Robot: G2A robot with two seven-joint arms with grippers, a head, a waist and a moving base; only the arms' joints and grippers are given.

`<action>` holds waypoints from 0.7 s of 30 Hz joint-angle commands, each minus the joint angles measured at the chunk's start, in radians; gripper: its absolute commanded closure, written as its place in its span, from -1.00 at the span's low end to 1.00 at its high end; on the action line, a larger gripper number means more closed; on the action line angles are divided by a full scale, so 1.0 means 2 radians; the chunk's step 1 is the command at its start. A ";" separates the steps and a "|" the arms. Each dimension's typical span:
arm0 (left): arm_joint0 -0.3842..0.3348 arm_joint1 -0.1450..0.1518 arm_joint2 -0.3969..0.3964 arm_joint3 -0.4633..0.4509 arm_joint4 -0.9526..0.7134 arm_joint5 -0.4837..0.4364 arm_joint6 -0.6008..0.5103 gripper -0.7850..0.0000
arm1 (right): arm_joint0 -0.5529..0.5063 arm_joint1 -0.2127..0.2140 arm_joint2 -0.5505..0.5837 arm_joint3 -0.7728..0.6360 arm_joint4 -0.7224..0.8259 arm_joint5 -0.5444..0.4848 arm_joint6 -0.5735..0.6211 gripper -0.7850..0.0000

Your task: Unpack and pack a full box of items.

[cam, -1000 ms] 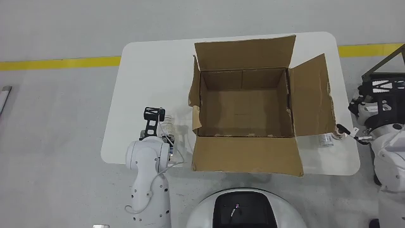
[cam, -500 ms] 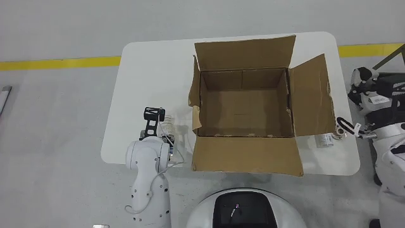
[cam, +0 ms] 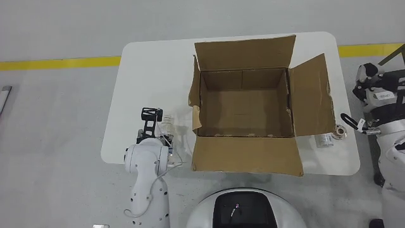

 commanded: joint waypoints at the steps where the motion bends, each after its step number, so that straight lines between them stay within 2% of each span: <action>1: 0.002 0.001 -0.002 -0.003 0.003 0.002 0.001 -1.00 | -0.001 0.001 -0.002 0.000 0.001 0.002 0.000 1.00; 21: -0.028 0.010 -0.005 0.081 0.017 0.022 0.015 -1.00 | -0.009 0.012 -0.012 -0.001 -0.007 0.013 0.003 1.00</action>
